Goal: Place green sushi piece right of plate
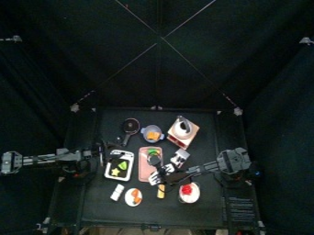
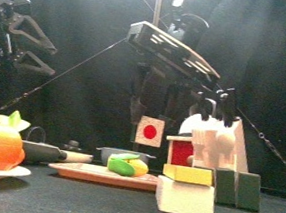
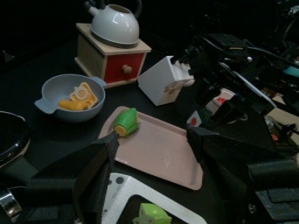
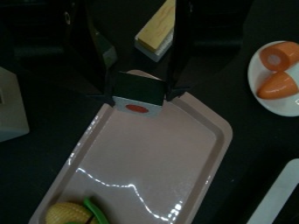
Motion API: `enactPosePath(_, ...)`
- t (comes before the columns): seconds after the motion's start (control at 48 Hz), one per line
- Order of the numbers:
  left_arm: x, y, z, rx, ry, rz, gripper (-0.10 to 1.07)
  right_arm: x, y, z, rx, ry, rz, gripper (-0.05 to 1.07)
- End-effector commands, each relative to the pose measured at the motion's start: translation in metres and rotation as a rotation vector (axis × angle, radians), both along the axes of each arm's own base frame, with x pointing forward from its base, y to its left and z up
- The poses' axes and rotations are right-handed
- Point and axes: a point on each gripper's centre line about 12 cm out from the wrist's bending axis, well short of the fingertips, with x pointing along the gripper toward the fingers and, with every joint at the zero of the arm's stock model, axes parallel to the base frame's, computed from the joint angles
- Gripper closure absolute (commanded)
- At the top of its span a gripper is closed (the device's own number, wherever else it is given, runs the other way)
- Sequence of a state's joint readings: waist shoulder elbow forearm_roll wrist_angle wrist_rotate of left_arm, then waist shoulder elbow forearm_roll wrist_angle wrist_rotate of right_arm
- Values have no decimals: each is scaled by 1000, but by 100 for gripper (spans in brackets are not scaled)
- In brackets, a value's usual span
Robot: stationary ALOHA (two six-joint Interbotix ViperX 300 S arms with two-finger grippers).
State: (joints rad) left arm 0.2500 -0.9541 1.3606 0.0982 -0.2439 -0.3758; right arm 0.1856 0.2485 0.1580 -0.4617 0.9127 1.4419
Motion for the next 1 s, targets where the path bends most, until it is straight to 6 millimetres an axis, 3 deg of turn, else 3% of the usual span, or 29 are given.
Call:
enactPosePath(0.0,2,0,5,4,-15,0,1,-5,0,29,7,-68,9,40)
enactPosePath(0.583,1,1,3,3,-10,3,1,-64,59,38,-64,63,303,40)
enactPosePath(0.979,1,2,3,3,-10,8,1,-113,61,26,-150,163,378,40)
